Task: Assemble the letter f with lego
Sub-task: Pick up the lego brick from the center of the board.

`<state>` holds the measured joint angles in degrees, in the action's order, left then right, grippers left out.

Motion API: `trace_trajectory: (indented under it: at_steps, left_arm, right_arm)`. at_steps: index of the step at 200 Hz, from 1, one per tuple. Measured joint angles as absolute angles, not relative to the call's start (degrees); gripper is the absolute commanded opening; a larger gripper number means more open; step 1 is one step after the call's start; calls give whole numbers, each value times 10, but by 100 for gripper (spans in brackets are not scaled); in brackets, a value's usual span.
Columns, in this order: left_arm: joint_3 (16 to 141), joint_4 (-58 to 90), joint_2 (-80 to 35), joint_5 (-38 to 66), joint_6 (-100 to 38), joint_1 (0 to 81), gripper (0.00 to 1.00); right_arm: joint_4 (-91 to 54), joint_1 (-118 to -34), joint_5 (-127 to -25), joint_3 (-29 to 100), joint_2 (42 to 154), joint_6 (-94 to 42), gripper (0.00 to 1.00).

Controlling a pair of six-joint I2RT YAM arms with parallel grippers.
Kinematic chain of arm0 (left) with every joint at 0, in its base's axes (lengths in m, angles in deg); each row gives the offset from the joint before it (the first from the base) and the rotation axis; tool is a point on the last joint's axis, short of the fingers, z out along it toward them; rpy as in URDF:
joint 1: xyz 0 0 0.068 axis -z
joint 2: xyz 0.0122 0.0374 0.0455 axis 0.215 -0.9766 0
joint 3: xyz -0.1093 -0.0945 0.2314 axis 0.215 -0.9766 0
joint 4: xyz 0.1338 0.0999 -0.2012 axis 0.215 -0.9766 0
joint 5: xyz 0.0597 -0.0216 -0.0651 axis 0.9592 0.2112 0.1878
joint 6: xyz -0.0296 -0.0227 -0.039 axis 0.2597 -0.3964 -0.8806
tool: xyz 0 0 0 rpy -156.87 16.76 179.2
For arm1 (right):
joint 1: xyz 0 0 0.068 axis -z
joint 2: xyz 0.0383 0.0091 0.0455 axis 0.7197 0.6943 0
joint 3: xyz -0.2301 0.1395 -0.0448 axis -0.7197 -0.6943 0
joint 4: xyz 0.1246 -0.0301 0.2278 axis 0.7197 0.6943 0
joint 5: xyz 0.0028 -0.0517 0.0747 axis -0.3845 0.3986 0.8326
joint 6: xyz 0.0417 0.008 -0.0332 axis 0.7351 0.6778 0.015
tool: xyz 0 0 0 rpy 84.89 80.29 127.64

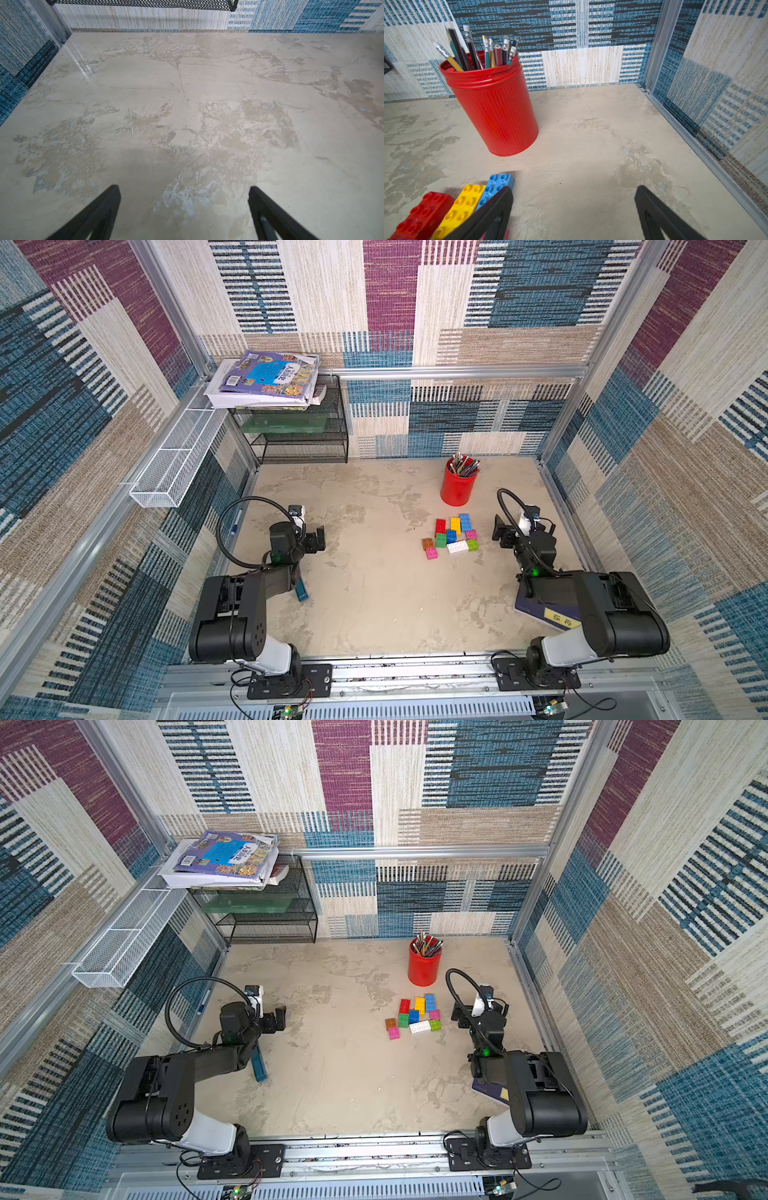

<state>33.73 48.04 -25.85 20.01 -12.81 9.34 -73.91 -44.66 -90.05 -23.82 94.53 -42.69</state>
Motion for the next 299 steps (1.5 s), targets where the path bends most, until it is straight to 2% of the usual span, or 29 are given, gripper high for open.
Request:
trace_trajectory:
  at_steps: [299]
  left_arm:
    - [342, 475, -256, 189, -127, 94, 99]
  right_arm:
    - [-719, -446, -906, -227, 940, -426, 95]
